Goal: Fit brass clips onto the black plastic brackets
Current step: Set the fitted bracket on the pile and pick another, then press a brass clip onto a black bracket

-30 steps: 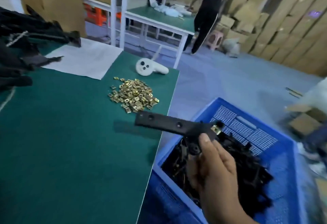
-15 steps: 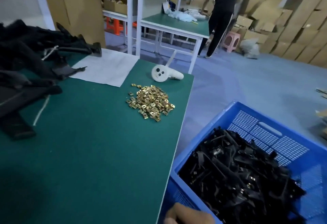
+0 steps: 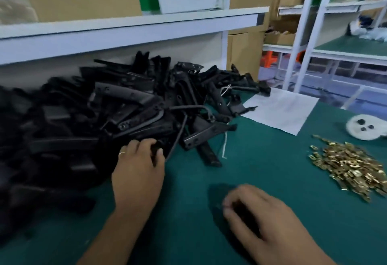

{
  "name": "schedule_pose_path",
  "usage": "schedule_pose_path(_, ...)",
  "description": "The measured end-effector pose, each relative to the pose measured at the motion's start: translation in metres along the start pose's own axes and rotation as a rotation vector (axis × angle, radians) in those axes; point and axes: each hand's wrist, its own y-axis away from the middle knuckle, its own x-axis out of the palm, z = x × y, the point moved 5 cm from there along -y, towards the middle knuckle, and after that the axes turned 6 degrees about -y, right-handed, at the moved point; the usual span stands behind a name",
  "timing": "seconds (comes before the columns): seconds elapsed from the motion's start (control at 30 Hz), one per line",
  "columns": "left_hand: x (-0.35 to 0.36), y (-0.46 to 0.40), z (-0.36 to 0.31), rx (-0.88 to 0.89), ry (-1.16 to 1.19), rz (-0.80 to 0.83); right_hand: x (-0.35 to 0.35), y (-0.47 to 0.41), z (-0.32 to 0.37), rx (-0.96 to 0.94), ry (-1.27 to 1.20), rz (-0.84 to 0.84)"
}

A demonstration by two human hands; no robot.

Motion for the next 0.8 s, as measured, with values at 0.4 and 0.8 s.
schedule_pose_path(0.4, 0.000, 0.008, -0.023, 0.337, 0.053, -0.070, 0.055, -0.110, -0.009, -0.077, 0.292, -0.050)
schedule_pose_path(0.8, 0.011, -0.003, -0.001, -0.005, 0.641, 0.162, 0.040, -0.106, -0.002, -0.278, -0.442, 0.243)
